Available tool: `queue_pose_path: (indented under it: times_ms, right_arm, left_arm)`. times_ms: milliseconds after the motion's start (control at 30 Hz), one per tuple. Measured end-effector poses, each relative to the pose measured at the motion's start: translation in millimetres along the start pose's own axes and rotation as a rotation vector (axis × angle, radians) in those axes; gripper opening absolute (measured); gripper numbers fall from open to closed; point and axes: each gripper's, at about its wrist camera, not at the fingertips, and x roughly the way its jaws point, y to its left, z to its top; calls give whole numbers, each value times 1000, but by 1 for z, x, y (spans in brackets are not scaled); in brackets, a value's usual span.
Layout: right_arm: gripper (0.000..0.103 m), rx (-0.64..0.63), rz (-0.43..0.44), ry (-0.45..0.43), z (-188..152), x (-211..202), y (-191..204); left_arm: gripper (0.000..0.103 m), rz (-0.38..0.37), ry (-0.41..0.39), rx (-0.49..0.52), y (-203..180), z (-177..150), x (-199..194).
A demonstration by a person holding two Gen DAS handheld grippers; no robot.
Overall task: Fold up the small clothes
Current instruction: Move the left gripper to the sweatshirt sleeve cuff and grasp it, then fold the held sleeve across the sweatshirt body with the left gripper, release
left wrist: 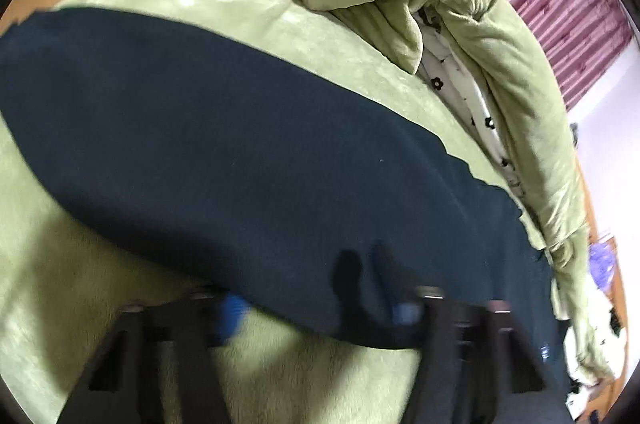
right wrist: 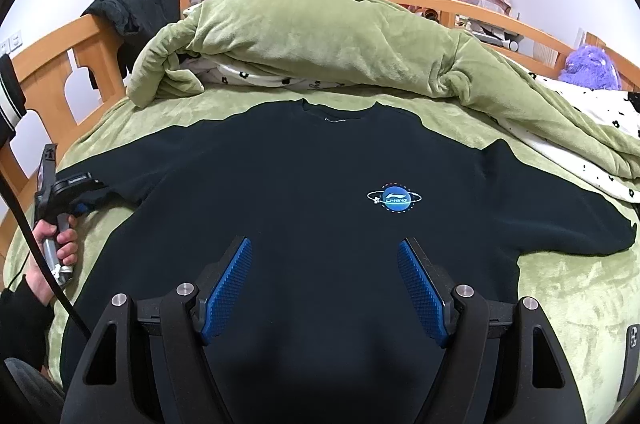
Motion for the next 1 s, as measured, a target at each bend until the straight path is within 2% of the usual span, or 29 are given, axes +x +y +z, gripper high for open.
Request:
queue_pose_path:
  times_ms: [33, 167, 300, 500, 667, 800, 933, 1000]
  right_arm:
    - [74, -4, 0, 0, 0, 0, 0]
    - [74, -11, -6, -11, 0, -4, 0]
    - [74, 13, 5, -24, 1, -8, -6]
    - [74, 68, 19, -39, 2, -14, -22]
    - [74, 95, -18, -81, 3, -21, -38]
    - [74, 142, 17, -76, 5, -22, -50]
    - [74, 188, 48, -75, 5, -24, -62]
    - [74, 211, 48, -80, 5, -24, -67]
  left_arm:
    - [22, 8, -1, 19, -3, 2, 0]
    - [12, 58, -40, 124, -27, 12, -15]
    - [10, 26, -100, 190, -57, 29, -47]
    - [9, -1, -124, 322, -126, 31, -72]
    - [9, -28, -102, 501, -202, -3, -71]
    - [9, -47, -44, 646, -254, -50, -54]
    - [9, -37, 31, 759, -283, -101, -27]
    - [9, -25, 78, 778, -285, -122, -12]
